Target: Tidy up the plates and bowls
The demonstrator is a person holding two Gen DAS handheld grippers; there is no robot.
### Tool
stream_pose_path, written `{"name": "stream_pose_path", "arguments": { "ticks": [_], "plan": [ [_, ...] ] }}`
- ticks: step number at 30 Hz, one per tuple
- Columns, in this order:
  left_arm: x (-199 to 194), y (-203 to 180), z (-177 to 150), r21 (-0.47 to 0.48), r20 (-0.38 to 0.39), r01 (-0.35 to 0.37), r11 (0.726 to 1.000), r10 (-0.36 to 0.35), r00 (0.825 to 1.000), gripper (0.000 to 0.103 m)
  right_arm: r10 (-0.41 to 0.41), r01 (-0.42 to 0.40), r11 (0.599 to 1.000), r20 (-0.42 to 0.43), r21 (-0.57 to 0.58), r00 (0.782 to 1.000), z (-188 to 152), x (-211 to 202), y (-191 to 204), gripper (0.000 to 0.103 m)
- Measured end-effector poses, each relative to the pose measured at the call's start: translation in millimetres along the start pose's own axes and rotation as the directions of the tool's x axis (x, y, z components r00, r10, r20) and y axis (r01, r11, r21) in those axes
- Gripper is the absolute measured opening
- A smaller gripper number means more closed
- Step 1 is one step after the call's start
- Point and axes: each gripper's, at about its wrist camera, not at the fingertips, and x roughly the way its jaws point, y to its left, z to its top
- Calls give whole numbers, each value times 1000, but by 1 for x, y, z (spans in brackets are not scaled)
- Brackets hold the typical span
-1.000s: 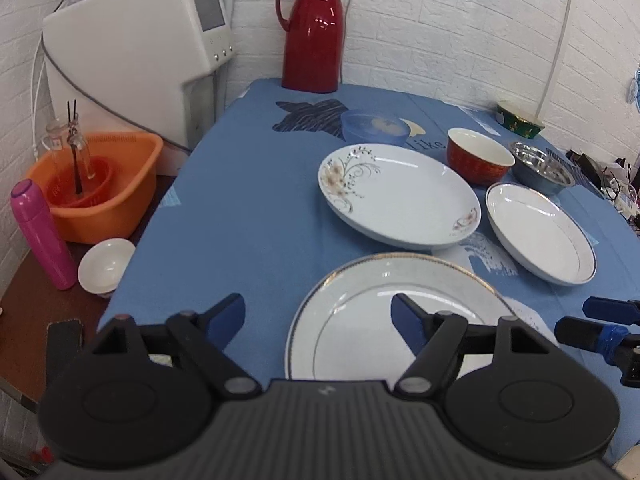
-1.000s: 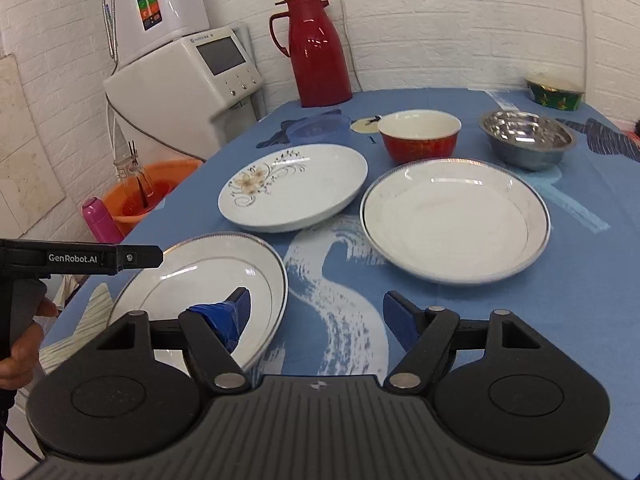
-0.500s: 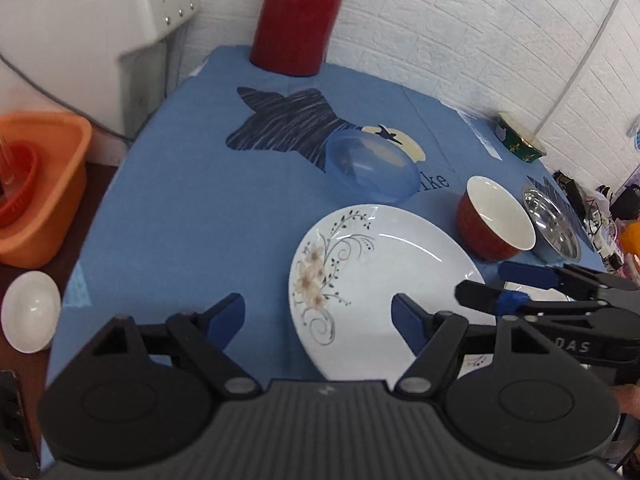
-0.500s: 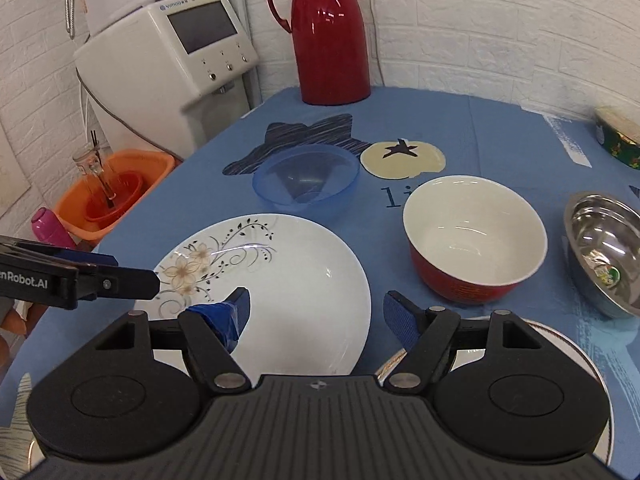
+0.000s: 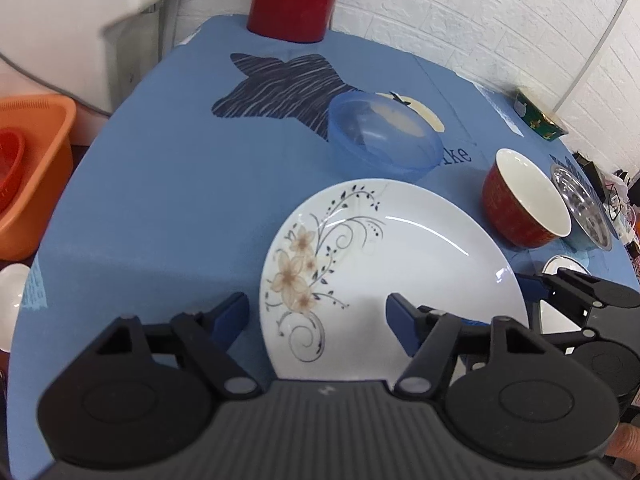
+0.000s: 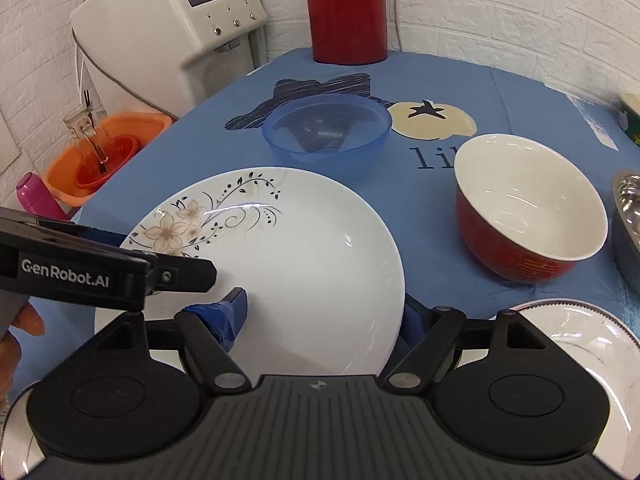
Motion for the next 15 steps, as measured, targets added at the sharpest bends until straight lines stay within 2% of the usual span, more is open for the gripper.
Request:
{"name": "stream_pose_path", "arguments": {
  "ticks": [2,7,12,15],
  "plan": [
    [0,-4,-2,4,-3,7,1000,-7,1000,61,-1,1,1000,3,19,1000,0,1,3,67],
    [-2,1,-2,-17,1,11,1000,-11,1000,61,-1,-1,996,22,92,1000,-2,-1,7,69],
    [-3,-3,-7,34,5,-7,999,7,1000,61,-13,14,1000,33,-27,999,-7,2,13,69],
    [-7,0,-11,33,3,10,999,-10,1000,65,4,-2,999,35,-51,999,-9,-1,10,69]
  ]
}}
